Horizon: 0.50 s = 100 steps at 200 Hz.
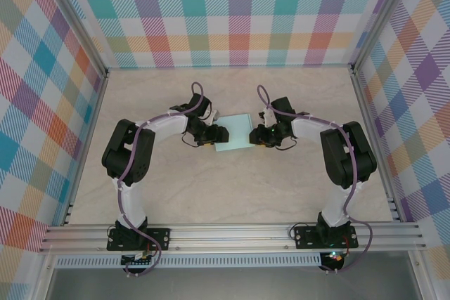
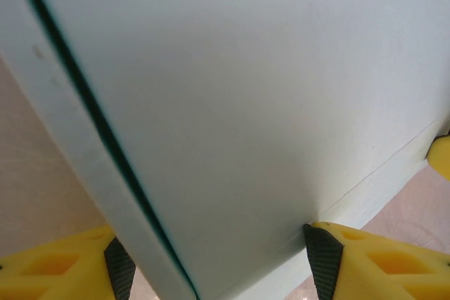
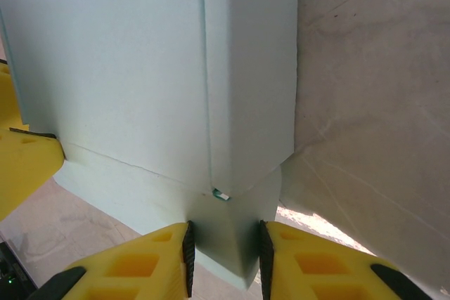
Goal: Fold the paper box
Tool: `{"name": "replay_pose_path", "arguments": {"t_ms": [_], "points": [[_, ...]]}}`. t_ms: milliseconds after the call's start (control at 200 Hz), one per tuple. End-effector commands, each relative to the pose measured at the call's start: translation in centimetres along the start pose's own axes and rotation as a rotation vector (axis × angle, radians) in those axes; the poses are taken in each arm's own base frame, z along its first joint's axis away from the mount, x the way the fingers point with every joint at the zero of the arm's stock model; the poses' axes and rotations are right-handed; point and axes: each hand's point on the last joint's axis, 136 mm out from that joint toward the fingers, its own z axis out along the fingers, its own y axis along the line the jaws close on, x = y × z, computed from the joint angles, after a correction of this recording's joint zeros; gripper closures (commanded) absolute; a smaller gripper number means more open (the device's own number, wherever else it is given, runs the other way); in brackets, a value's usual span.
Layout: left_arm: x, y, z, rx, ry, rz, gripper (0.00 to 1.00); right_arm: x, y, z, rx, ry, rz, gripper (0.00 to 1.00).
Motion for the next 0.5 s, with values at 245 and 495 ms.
{"name": "replay_pose_path", "arguments": {"t_ms": [245,495], "points": [[-0.4,-1.2,-0.1,0.035,0.011,0.006,0.35,-0.4,0.0,0.6,-0.011,-0.020,-0.023,0.69],[-0.8,-1.4,-1.4,0.040,-0.011,0.019,0.33,-0.4,0.3,0.5,-0.025,-0.023,-0.025,0.71]]}}
